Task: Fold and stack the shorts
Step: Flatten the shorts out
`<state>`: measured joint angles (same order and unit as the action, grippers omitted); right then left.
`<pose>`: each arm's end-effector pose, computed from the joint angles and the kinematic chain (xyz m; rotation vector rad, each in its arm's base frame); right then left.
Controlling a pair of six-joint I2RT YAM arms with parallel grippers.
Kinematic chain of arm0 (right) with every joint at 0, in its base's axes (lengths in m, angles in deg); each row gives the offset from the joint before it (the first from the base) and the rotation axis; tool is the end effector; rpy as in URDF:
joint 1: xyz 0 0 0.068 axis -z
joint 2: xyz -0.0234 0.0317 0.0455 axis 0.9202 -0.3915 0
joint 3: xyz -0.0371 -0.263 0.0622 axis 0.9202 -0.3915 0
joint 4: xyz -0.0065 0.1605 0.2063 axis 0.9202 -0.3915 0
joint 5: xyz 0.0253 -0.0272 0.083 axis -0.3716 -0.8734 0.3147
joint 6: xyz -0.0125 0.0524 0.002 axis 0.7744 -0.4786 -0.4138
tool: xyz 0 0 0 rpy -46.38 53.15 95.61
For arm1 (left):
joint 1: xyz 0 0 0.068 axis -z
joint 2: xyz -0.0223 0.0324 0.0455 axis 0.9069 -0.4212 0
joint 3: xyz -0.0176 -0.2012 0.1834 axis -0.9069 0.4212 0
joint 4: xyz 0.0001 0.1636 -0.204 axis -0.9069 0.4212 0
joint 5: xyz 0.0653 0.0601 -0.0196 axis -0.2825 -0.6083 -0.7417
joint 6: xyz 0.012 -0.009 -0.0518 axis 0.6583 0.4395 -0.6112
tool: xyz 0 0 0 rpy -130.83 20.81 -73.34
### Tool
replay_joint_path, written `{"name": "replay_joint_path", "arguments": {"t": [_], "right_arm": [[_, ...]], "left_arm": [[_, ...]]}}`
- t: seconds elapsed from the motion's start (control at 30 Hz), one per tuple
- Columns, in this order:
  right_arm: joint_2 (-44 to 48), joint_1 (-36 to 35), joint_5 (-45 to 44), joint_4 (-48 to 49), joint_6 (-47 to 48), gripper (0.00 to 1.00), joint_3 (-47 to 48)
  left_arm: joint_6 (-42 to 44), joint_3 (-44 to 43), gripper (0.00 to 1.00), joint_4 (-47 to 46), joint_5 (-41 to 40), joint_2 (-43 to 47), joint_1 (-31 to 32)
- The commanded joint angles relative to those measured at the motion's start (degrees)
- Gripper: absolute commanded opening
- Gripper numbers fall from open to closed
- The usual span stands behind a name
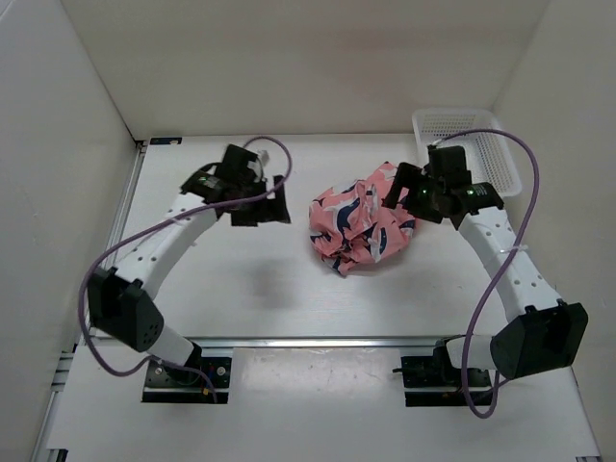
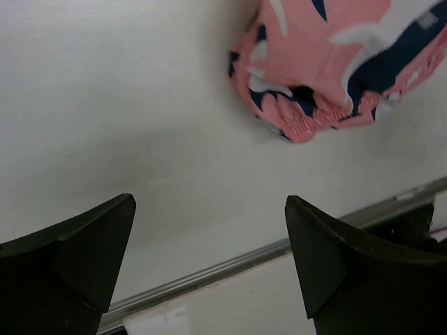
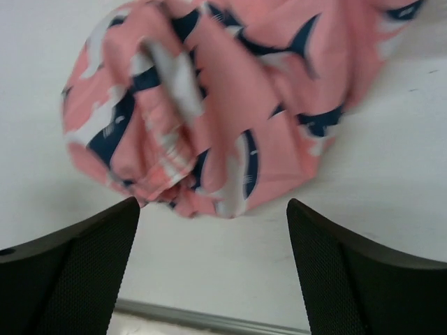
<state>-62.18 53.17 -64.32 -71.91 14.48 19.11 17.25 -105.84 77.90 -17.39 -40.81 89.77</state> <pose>0.2738 0.0671 0.3458 0.2685 2.3382 0.3491 0.2766 -0.1319 0.3353 0.0277 2.5960 -0.4905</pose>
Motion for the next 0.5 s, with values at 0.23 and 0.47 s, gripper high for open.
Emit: {"name": "replay_joint_path", "arguments": {"t": [0.23,0.47], "right_arm": [[-8.4,-4.1,12.0,14.0,-1.9,1.00,-6.3],[-17.1,-4.1,12.0,15.2,-1.4,0.84,-2.0]], "left_arm": [[-4.2,-8.7,1.00,-9.8,10.7,-17.6,5.6],[-3.6,-20.1,1.00,-10.4,18.1,-31.5,5.6]]}}
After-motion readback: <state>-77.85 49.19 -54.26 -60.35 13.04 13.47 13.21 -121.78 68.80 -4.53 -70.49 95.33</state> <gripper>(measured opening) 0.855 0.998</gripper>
